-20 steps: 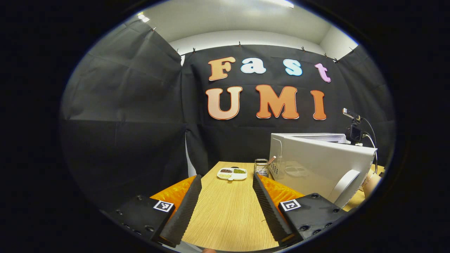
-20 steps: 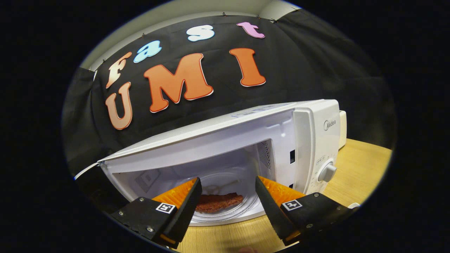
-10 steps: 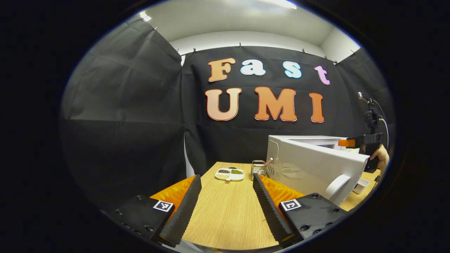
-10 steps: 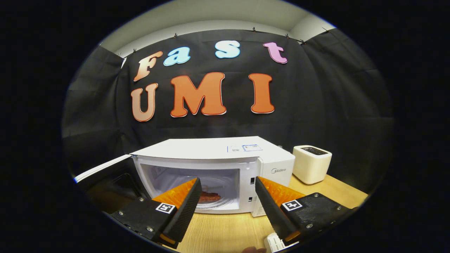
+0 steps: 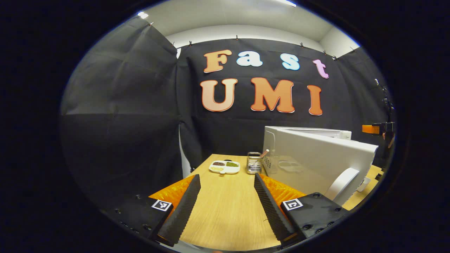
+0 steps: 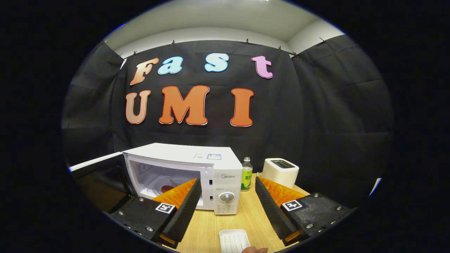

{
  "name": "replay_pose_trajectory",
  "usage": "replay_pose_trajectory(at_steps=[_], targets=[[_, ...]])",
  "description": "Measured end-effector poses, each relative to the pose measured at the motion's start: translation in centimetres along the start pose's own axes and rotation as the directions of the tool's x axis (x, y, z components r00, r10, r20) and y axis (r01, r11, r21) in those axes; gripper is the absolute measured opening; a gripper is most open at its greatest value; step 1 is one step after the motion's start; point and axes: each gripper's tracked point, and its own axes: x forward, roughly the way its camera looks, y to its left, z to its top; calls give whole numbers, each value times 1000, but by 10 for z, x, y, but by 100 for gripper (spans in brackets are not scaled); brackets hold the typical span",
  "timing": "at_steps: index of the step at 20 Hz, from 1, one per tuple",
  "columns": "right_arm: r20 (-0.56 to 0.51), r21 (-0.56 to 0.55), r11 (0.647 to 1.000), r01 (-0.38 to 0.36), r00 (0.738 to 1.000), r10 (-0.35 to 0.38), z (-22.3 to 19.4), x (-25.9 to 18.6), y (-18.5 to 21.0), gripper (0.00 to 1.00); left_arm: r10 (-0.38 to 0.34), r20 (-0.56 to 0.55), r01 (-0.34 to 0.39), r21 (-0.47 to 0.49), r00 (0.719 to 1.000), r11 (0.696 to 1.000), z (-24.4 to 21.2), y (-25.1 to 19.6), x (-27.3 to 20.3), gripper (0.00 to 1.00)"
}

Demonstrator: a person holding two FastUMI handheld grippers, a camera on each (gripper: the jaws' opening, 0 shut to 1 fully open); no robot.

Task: Open the microwave oven with the left hand, put the food in, and close the microwave oven.

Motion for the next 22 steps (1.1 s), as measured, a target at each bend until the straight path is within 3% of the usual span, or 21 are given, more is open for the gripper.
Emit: replay_pose_trajectory(at_steps=[1, 2, 6, 10, 11, 12, 16, 18, 22], targets=[[7, 5, 1000, 8, 1000, -9, 0, -4, -7, 95, -19, 7, 19, 4, 1000, 1000, 3, -9, -1, 95], [12, 11, 1000, 16, 1000, -16, 1, -7, -11, 95, -39, 10, 39, 4, 999, 999, 4, -17, -1, 99], [4, 33, 999, 30, 1000, -30, -5, -11, -28, 95, -134, -8, 133, -17, 991, 991, 3, -57, 2, 94], [-2, 38, 999, 34, 999, -34, -11, -19, -40, 95, -237, -4, 237, -28, 971, 971, 4, -103, 3, 43], [-2, 38, 999, 38, 999, -38, -12, -21, -44, 95, -267, -4, 267, -29, 964, 963, 2, -116, 2, 18], [0, 39, 998, 43, 999, -43, -13, -22, -48, 95, -294, -15, 293, -19, 956, 956, 2, -129, 2, 6], [6, 70, 996, 52, 999, -53, -14, -28, -62, 95, -376, -53, 379, 47, 925, 924, -4, -181, 5, 5], [4, 78, 995, 60, 998, -61, -16, -30, -71, 95, -414, -53, 417, 54, 909, 908, -4, -207, 7, 2], [-2, 82, 994, 78, 997, -78, -21, -33, -88, 95, -466, -56, 468, 45, 883, 882, 0, -249, 18, 5]])
